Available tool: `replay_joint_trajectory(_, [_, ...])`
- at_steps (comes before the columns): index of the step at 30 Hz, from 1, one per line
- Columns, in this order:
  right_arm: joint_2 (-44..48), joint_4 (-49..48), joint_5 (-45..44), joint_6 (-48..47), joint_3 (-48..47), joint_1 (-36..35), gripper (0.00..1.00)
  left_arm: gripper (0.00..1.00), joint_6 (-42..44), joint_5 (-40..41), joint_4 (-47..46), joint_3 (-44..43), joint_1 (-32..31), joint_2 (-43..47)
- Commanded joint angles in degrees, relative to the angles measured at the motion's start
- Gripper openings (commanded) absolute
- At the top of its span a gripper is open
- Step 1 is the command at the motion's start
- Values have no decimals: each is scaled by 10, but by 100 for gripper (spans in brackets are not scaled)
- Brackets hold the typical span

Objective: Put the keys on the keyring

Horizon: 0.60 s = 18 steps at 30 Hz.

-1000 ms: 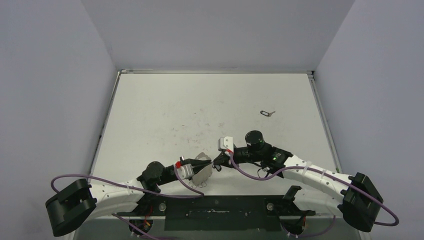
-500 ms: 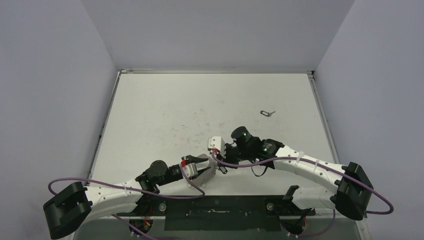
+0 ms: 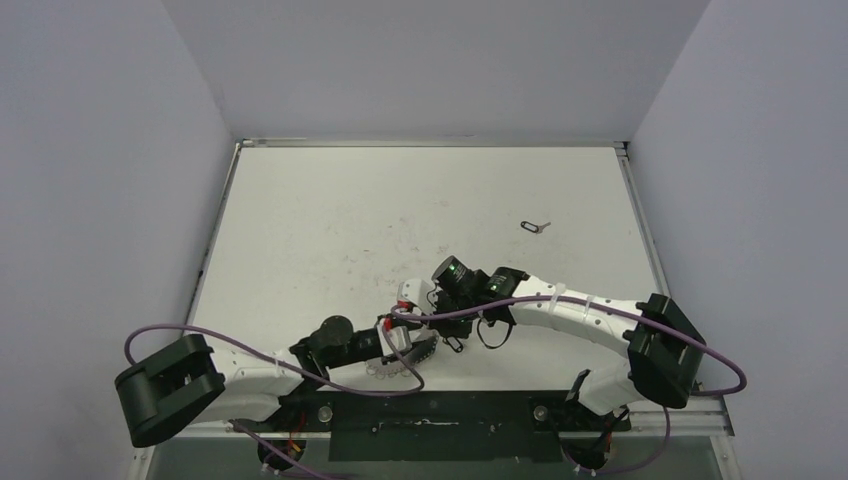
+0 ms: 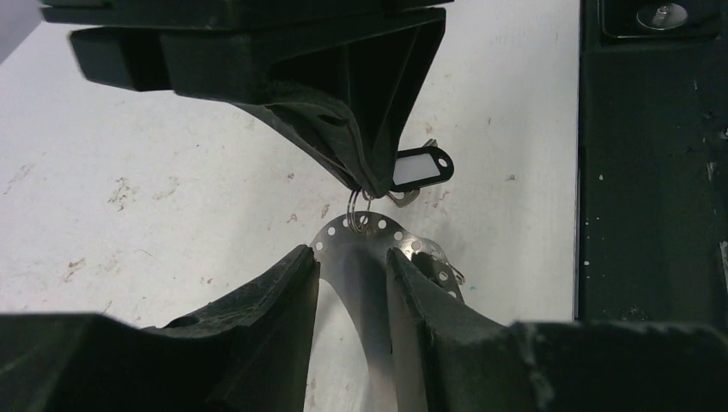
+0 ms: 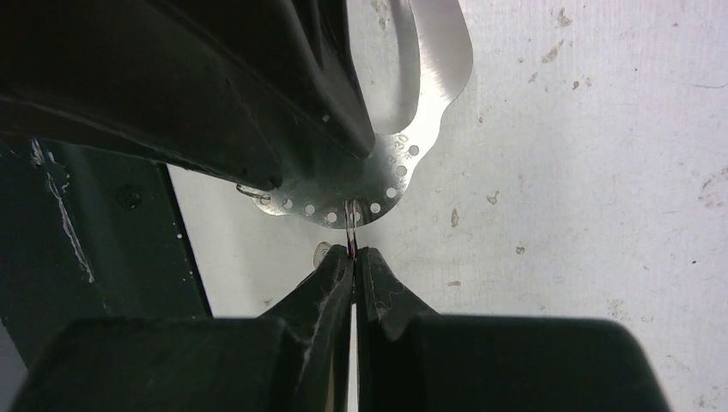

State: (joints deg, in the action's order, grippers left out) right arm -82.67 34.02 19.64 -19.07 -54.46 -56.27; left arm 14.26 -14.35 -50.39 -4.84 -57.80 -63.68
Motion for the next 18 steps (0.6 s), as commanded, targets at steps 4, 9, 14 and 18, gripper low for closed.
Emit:
replay_joint_trajectory(4, [-3, -13, -6, 10, -33, -18, 0, 33, 22, 3, -185, 3, -12, -100])
replay_joint_trajectory(9, [7, -20, 5, 13, -29, -19, 0, 29, 29, 20, -230, -2, -16, -153])
replay_joint_trajectory(14, [10, -20, 7, 12, -27, -19, 0, 20, 35, 9, -252, -8, -17, -179])
replay_joint_trajectory(18, [9, -19, 9, 11, -27, -19, 0, 19, 32, 0, -245, -14, -17, -183])
